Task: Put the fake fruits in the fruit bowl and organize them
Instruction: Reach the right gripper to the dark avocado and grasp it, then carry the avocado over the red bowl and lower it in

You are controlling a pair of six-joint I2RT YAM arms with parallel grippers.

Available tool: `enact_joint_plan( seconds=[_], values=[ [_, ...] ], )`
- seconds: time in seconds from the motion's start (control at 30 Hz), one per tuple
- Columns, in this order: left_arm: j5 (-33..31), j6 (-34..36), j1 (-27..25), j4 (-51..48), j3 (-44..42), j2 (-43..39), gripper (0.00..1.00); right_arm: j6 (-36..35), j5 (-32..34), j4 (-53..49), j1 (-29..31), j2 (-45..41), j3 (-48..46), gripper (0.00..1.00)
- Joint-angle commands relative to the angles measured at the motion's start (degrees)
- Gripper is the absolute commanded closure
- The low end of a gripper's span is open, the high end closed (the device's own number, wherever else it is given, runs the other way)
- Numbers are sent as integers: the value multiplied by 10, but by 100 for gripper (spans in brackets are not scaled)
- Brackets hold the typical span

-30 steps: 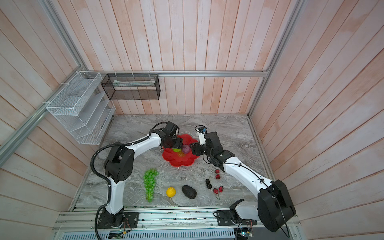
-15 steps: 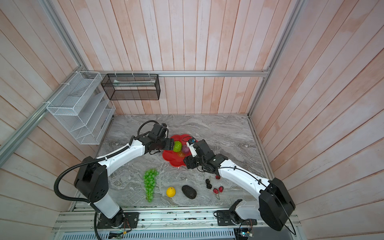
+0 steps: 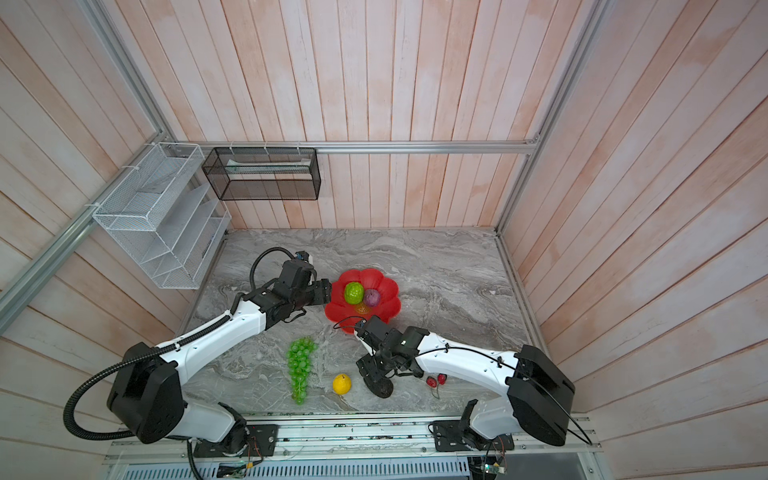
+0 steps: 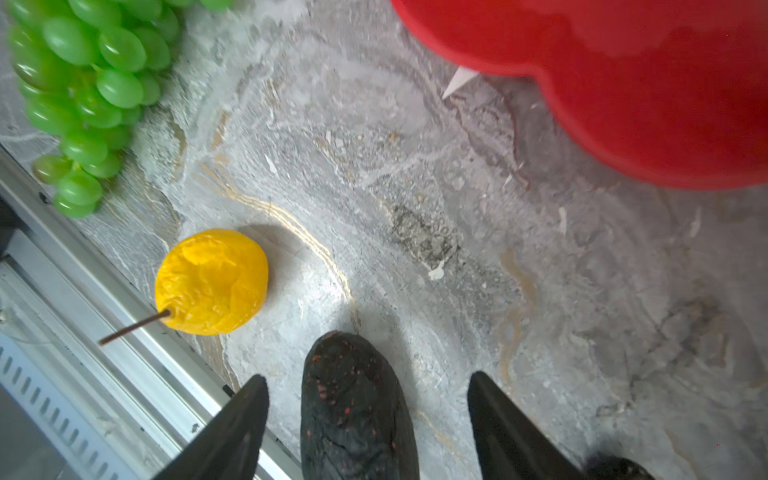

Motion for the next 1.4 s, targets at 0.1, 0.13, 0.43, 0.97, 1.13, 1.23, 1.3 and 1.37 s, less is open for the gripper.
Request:
enact_joint_plan(
  seconds=[0.1, 0.13, 0.43, 0.97, 1.13, 1.23, 1.3, 1.37],
  values=[
    [-10, -12, 3, 24, -17, -18, 20, 31, -24, -19, 32, 22, -24, 24],
    [-9, -12, 4, 26, -18, -18, 20, 31, -27, -18, 36, 24, -27, 24],
    [-5, -12, 6, 23, -16, -13, 20, 22, -20, -8, 37, 42, -45, 42],
    [-16, -25, 7, 20, -23, -29, 20, -39, 3, -47, -43, -22, 92, 61],
    [-16, -30, 6, 6, -36, -47, 20, -117, 26, -9, -119, 36, 163, 62],
    [-15, -37, 7, 0, -50, -66, 20, -156, 45, -5, -140, 87, 210, 62],
    [-11, -42, 7, 0, -61, -80, 20, -169, 51, 7, -151, 118, 232, 62],
    [-6, -50, 7, 0, -70, -89, 20, -177, 48, 22, -157, 142, 243, 62]
  ],
)
